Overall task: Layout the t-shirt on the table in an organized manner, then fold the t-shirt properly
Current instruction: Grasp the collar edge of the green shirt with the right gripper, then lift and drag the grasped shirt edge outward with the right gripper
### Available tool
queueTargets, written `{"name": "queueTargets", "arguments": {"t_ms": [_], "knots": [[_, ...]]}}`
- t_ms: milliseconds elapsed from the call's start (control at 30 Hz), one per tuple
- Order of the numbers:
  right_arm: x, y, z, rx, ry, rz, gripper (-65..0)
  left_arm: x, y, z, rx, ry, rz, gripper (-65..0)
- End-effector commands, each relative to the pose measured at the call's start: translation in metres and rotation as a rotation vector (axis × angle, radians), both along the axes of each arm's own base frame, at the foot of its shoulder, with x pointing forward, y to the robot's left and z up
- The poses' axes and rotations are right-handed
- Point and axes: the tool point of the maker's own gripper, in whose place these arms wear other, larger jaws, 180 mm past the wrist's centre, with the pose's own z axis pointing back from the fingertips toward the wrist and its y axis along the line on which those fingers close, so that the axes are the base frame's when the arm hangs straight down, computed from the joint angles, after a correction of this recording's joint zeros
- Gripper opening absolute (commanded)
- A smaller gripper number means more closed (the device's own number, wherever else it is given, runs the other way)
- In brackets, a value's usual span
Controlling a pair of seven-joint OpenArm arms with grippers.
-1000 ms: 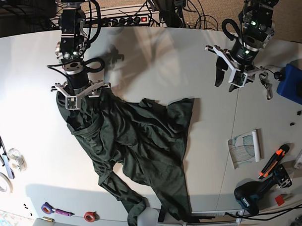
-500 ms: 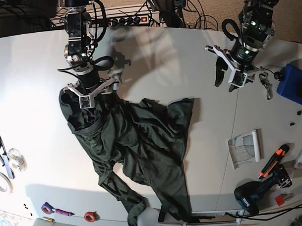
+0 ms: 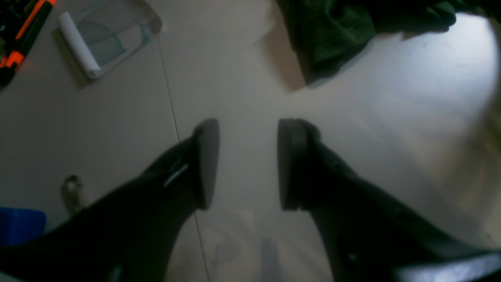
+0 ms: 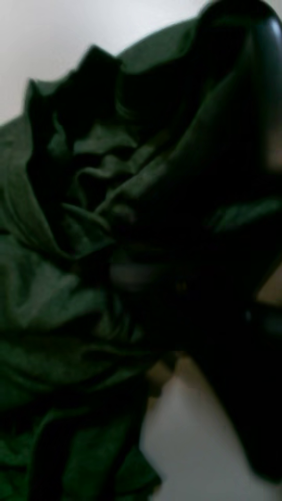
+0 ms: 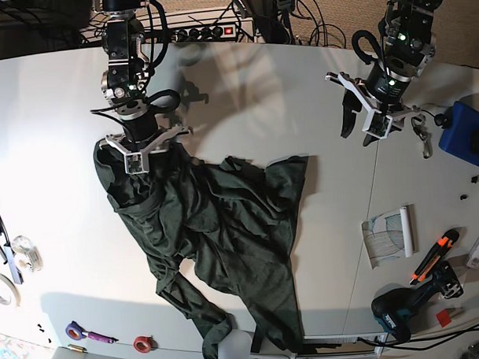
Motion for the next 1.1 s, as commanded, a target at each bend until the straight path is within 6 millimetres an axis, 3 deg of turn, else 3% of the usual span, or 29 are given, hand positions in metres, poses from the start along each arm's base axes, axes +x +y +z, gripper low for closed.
{"name": "queueTargets", "arguments": {"t_ms": [0, 267, 600, 700, 900, 1067], "knots": [[0.010, -0.002, 0.023, -0.012, -0.073, 0.009, -63.9, 0.005, -0.001, 0.011, -0.004, -0.046, -0.007, -39.0], [0.007, -0.007, 0.068, -0.087, -0.134, 0.035, -65.0, 0.009, 0.002, 0.009, -0.001, -0.045, -0.001, -39.0], [-0.036, -0.029, 0.139, -0.388, -0.198, 0.100, -65.0, 0.014, 0.008, -0.013, 0.012, 0.001, -0.014, -39.0], [-0.049, -0.055, 0.152, -0.463, -0.190, 0.056, -65.0, 0.020, 0.012, -0.019, 0.020, 0.011, -0.011, -39.0], [-0.067, -0.129, 0.177, -0.614, -0.165, -0.080, -65.0, 0.026, 0.010, -0.020, 0.005, 0.013, -0.028, -39.0], [-0.079, -0.158, 0.188, -0.601, -0.155, -0.158, -65.0, 0.026, -0.004, -0.015, -0.060, 0.013, -0.079, -39.0]]}}
